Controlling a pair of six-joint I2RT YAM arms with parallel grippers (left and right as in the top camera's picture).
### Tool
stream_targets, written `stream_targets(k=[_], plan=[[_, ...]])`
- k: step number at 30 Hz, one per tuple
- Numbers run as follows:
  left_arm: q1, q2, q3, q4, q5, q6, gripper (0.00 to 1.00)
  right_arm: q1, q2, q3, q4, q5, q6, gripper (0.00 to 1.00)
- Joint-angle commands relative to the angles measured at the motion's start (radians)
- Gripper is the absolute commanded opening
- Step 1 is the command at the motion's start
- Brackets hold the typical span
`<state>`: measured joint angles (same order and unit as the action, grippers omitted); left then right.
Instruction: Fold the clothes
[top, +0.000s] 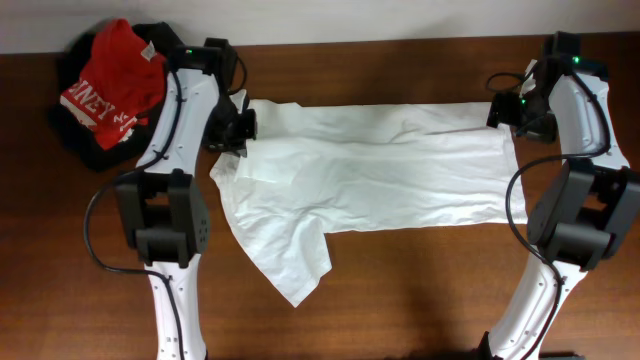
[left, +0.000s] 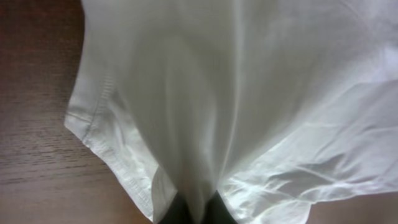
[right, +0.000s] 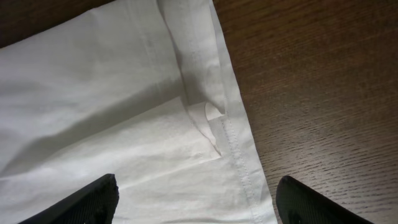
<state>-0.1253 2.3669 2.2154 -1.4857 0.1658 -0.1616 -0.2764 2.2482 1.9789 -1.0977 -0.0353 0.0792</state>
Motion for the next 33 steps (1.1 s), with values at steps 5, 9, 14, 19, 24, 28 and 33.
stream_targets(k=[5, 9, 14, 19, 24, 28, 33], plan=[[0.064, 0.004, 0.012, -0.002, -0.092, 0.037, 0.43, -0.005, -0.001, 0.000, -0.010, -0.071, 0.007, 0.85], [0.053, -0.024, 0.013, -0.031, -0.106, 0.036, 0.39, -0.011, -0.027, 0.002, -0.056, -0.085, 0.114, 0.85], [0.016, -0.174, 0.014, -0.062, -0.101, -0.028, 0.54, -0.018, -0.183, 0.002, -0.150, -0.089, 0.174, 0.88], [0.014, -0.215, 0.014, -0.186, -0.075, -0.028, 0.65, -0.018, -0.327, 0.002, -0.306, -0.085, 0.218, 0.99], [0.012, -0.225, 0.009, -0.203, 0.006, -0.028, 1.00, -0.019, -0.387, 0.001, -0.470, -0.045, 0.218, 0.99], [-0.045, -0.351, -0.001, -0.203, 0.025, -0.035, 1.00, -0.019, -0.485, -0.001, -0.557, -0.013, 0.218, 0.99], [-0.152, -0.511, -0.131, -0.203, 0.025, -0.040, 1.00, -0.019, -0.701, -0.158, -0.508, -0.008, 0.218, 0.99]])
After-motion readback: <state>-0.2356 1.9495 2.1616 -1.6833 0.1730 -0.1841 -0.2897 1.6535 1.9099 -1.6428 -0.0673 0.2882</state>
